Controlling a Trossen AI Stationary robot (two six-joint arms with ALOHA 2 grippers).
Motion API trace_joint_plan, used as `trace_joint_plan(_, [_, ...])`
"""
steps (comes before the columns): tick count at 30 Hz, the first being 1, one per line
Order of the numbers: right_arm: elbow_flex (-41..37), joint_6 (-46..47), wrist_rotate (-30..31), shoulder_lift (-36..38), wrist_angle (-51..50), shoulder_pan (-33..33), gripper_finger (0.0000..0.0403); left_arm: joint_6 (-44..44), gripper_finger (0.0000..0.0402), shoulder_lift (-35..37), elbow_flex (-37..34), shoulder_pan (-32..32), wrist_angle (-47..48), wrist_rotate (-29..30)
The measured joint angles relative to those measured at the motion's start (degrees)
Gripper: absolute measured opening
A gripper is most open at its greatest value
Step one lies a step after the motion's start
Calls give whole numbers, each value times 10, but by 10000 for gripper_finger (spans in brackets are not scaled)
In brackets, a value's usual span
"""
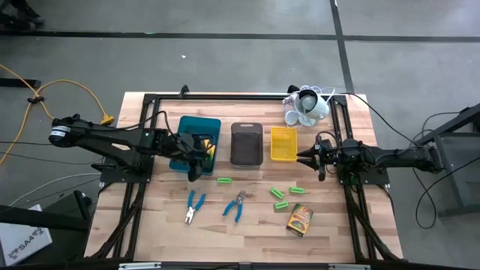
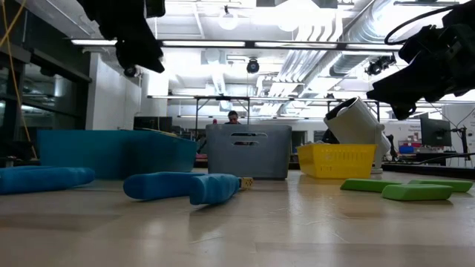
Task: Pick & Place School Supplies
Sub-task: Put the crayon box into the blue bin
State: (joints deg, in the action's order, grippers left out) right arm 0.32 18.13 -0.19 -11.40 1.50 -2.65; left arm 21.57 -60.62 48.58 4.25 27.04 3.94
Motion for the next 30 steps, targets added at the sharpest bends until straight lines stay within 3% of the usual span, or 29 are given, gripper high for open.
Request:
trace_joint_plan(4, [0,0,0,0,0,0,106,-10,185,0,0,0,-11,-50])
trace_joint_plan(14, [0,22,0,0,3,0,106,-10,185,0,0,0,-24,-52])
trace_joint_plan(20, [0,12,-4,0,76,1,106,-10,185,0,0,0,-25,-52])
trace_joint_plan(30, [60,-19,-13,-43,150,85,106,-10,185,0,0,0,-35,-52])
